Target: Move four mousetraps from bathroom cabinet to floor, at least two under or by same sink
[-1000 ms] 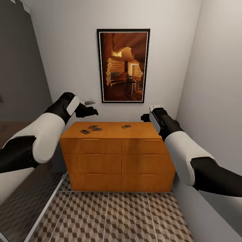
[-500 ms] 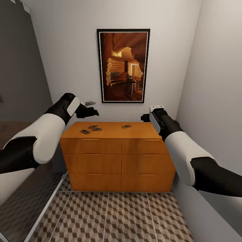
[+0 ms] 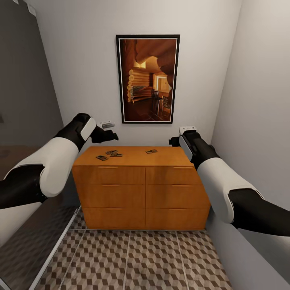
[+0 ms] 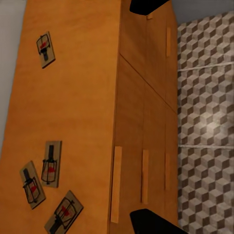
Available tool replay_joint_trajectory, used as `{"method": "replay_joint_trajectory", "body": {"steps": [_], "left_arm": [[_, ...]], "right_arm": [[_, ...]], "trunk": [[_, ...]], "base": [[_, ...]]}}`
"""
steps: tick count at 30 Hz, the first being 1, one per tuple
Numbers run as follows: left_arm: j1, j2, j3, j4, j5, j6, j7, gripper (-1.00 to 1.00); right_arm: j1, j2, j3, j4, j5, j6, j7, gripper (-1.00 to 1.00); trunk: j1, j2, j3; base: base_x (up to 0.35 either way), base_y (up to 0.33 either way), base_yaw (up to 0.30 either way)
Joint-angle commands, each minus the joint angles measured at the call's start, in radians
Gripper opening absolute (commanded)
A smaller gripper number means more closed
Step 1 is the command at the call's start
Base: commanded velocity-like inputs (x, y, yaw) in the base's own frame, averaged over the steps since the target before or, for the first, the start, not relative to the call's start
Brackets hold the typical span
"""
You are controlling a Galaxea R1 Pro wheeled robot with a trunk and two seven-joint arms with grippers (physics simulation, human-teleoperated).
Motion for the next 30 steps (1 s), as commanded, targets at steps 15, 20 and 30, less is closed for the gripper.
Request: {"method": "replay_joint_trajectory", "body": {"steps": [15, 20, 30], "left_arm": [[0.010, 0.000, 0.008, 0.001, 0.000, 0.005, 0.002, 1.00], [0.015, 0.003, 0.008, 0.002, 0.001, 0.005, 0.001, 1.00], [0.023, 0.010, 0.008, 0.003, 0.001, 0.003, 0.001, 1.00]], "right_arm": [[0.004, 0.001, 0.005, -0.004, 0.000, 0.003, -0.004, 1.00], [0.006, 0.003, 0.005, -0.003, 0.000, 0.003, -0.004, 1.00], [0.009, 0.005, 0.005, -0.002, 0.000, 0.002, -0.004, 1.00]], "trunk": [[0.000, -0.001, -0.001], [0.000, -0.001, -0.001], [0.000, -0.001, -0.001]], "base": [[0.000, 0.000, 0.000], [0.045, 0.000, 0.000], [0.272, 0.000, 0.000]]}}
